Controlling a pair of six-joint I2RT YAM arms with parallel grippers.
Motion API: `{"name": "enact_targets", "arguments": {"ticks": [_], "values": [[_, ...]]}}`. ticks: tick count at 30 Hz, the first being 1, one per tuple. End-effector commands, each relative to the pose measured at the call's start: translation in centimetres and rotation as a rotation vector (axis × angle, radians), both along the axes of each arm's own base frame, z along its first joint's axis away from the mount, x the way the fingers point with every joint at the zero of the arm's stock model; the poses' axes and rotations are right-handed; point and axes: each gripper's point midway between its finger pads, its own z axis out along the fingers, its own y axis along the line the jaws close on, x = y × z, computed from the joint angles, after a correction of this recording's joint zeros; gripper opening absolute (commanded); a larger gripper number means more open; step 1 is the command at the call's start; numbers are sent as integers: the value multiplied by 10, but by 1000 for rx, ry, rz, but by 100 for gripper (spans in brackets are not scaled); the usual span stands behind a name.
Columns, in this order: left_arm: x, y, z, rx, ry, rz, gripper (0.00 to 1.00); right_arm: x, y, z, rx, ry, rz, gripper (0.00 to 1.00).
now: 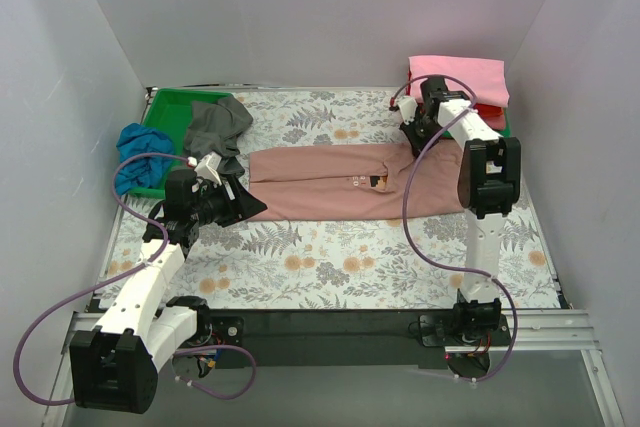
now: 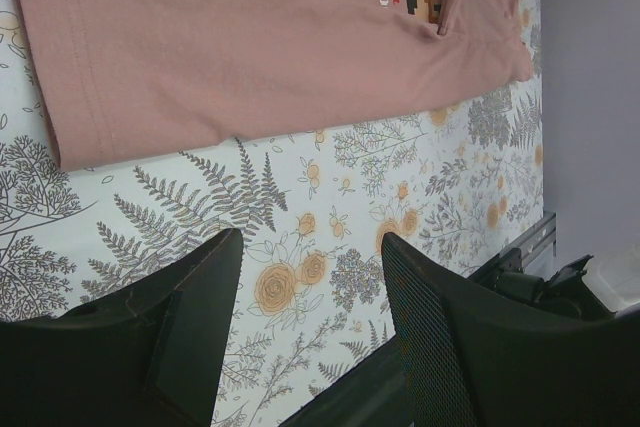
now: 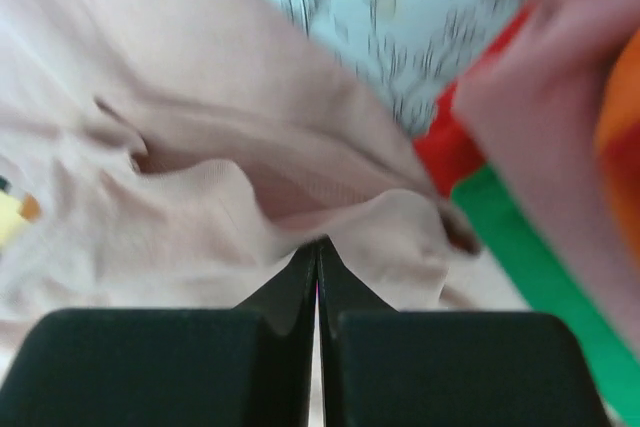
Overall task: Fold and stack the t-shirts
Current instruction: Fold the tshirt
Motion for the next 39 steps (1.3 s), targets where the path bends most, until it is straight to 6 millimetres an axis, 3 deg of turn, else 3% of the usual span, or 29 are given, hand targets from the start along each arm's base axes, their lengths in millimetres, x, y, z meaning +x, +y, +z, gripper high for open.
{"name": "enact_targets", "arguments": {"ticks": [1,9,14,15,16,18,19,20,21,22,23,24,27,32,39], "values": [[0,0,2,12,-17,-9,56,25,22,17,37,-76,19,1],[1,0,-3,14,4,-12,56,36,40,26,113,-105,56,6],[1,1,1,17,-11,-9,57,24,59,74,219,-171,144,13],[1,1,3,20,-20,-6,57,18,63,100,241,-217,177,16],[3,4,3,31,-25,14,57,10,72,112,285,-239,242,22],[5,8,3,44,-24,44,57,-18,84,118,341,-227,329,29],[7,12,2,56,-16,70,57,-39,98,144,412,-262,398,37],[10,20,-5,79,22,135,58,-60,102,133,429,-234,450,42],[12,26,-11,90,54,185,58,-79,108,148,449,-262,493,47],[13,32,-22,105,108,230,58,-96,119,147,467,-255,545,55],[13,38,-30,110,173,295,58,-117,120,129,465,-212,567,57],[13,41,-37,117,216,326,58,-130,123,138,463,-238,585,58],[7,49,-65,145,383,419,56,-158,121,125,457,-238,581,59],[11,66,-89,185,485,592,56,-183,106,108,421,-248,553,61],[39,51,-98,73,525,624,53,-207,92,106,459,-304,527,65]]}}
